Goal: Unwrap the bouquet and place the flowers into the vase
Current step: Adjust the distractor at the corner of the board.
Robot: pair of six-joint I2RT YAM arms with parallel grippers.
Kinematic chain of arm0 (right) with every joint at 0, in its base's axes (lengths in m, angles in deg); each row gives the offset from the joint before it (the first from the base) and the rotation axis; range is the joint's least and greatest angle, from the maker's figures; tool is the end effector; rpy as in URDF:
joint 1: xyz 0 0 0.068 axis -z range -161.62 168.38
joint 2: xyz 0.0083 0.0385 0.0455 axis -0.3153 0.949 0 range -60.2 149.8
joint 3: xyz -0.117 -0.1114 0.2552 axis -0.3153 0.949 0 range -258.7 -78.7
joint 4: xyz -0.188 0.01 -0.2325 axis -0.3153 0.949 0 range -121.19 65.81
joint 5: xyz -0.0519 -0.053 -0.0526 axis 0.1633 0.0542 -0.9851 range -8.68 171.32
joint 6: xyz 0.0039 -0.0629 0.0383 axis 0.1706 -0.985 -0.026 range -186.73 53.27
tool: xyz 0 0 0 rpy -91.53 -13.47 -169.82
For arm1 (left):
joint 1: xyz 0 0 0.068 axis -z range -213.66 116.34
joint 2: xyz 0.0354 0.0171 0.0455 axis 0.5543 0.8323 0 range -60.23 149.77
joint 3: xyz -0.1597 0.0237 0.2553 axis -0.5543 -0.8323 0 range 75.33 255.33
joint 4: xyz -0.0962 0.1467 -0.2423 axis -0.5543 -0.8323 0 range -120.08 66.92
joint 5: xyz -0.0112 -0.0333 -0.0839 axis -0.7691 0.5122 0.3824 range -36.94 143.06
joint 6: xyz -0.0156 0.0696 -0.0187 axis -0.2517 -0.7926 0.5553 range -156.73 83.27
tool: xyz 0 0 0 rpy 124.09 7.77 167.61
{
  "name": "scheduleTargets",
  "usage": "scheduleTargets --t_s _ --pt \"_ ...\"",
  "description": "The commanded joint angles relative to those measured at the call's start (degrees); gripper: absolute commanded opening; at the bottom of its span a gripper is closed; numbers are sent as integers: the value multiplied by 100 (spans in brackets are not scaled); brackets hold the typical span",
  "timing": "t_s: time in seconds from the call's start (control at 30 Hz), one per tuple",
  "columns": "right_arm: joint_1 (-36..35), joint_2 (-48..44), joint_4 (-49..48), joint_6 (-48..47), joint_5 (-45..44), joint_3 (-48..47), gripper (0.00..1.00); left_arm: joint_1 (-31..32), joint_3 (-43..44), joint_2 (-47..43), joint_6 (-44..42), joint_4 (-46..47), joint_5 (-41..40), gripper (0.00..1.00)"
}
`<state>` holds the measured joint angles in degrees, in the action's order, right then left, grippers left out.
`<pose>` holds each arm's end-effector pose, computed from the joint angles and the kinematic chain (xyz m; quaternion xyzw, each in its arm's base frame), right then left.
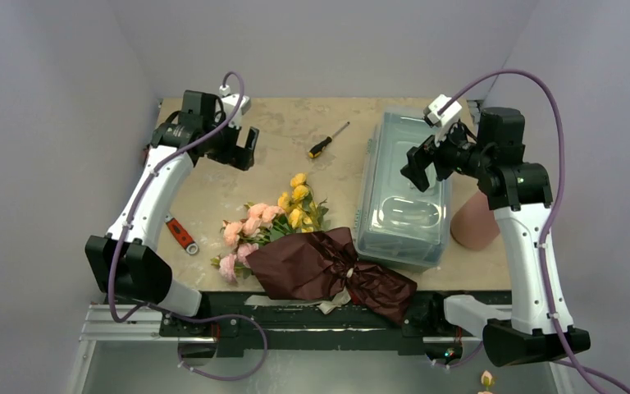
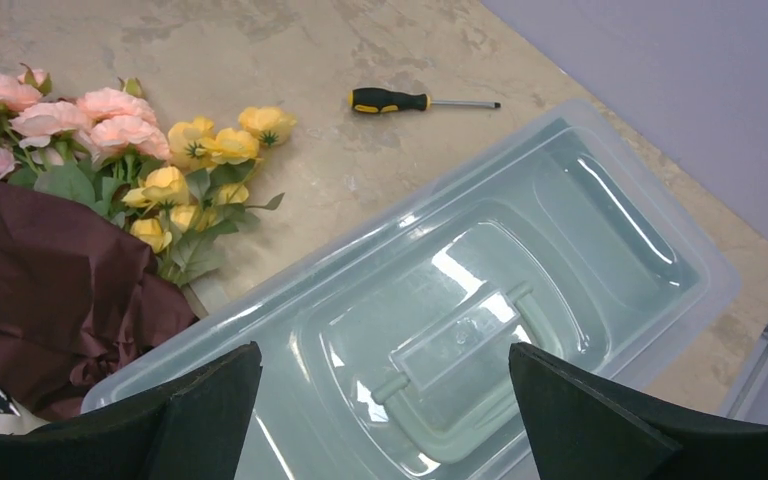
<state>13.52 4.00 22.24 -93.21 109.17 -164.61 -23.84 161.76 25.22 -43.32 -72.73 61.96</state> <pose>0.2405 0.0493 0.4718 -0.3418 0.7846 0.1178 0.5037 0.3625 -0.0725 0.3703 0.1603 0.9194 -0.0825 0.3496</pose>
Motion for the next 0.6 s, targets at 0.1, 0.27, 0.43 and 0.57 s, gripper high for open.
scheduleTargets --t_s 0.1,0.27,0.43,0.57 --pt "-8 -191 -16 425 343 -16 98 256 -7 -570 -902 270 2090 100" --pt "-7 -464 38 560 262 8 98 1036 -682 -1101 -1009 994 3610 100" --pt "-6 -745 72 697 209 38 98 2225 -1498 -1554 -478 2308 4088 100" --pt "-8 -916 -34 874 154 152 98 3568 -1870 -1586 -452 2858 3598 100"
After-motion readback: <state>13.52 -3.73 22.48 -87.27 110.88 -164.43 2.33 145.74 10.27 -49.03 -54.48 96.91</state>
